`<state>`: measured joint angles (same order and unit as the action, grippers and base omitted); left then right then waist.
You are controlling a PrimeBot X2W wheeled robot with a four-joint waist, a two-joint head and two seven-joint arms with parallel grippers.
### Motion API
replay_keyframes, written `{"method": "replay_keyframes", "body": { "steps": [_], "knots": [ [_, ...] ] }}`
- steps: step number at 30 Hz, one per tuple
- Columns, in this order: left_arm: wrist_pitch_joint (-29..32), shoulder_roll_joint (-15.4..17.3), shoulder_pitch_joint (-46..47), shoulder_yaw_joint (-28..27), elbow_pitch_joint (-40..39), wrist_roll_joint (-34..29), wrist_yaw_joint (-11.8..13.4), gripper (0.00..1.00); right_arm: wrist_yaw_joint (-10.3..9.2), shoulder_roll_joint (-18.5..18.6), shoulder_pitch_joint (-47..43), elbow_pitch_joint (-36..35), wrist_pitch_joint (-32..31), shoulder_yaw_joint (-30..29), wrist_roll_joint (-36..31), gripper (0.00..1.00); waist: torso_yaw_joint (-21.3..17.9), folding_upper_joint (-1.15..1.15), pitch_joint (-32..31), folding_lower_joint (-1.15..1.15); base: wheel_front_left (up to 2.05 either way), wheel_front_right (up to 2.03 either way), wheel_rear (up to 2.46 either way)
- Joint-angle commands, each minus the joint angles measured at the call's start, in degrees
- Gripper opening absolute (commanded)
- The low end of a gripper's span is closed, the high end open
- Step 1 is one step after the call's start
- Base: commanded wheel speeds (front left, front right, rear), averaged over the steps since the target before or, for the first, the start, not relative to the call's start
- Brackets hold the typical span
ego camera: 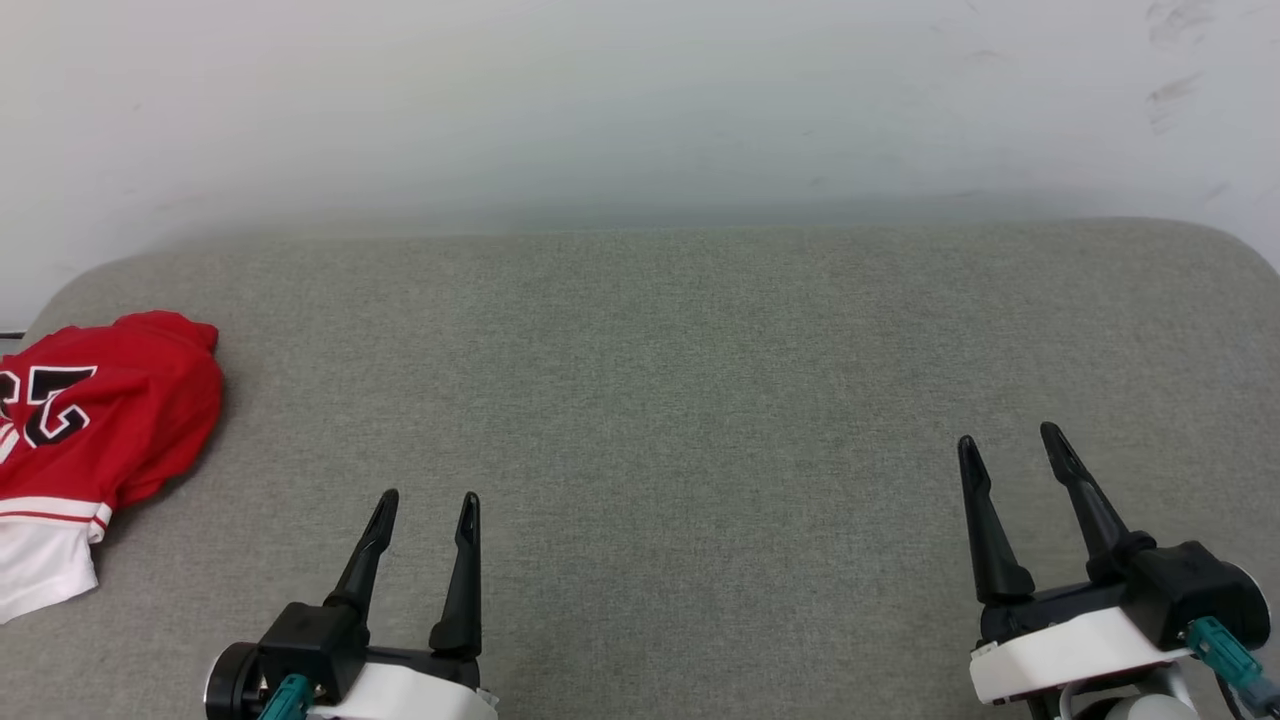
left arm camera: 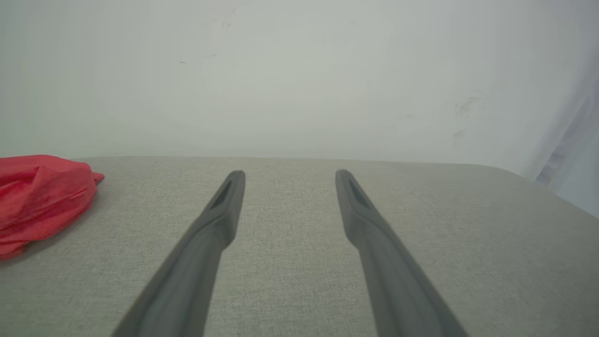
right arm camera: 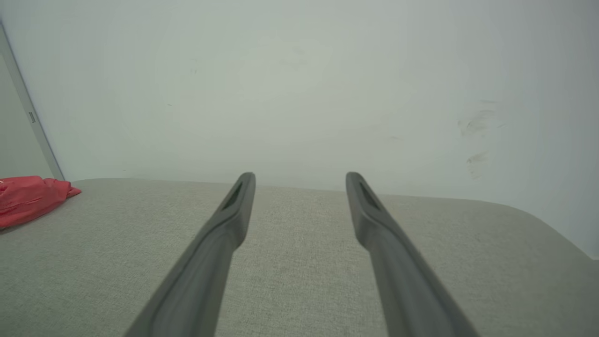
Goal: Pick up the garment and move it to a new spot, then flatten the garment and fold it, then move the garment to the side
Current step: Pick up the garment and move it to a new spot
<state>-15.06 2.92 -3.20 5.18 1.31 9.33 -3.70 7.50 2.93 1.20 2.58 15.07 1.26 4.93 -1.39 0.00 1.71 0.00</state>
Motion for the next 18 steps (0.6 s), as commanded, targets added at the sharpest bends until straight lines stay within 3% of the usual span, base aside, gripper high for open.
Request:
{"method": "replay_keyframes", "body": {
  "steps": [1,10,18],
  "knots": [
    [-0.2,-0.1,0.3,-0.1,0.1,0.3,0.1,1.00,-0.02,-0.1,-0.3,0.0,0.2,0.2,0.1,1.00,0.5,0.00,0.0,0.00,0.00,0.00,0.00],
    [-0.2,0.0,0.2,-0.4,0.4,0.0,0.2,1.00,-0.02,-0.1,-1.0,0.1,0.2,1.6,-0.1,1.00,4.9,0.00,-0.2,0.00,0.00,0.00,0.00],
    [-0.2,0.0,-0.6,-1.1,0.4,-0.7,-0.1,1.00,-0.02,-0.1,-1.7,0.3,0.2,3.0,0.5,1.00,11.1,0.00,-1.1,0.00,0.00,0.00,0.00]
  ]
}}
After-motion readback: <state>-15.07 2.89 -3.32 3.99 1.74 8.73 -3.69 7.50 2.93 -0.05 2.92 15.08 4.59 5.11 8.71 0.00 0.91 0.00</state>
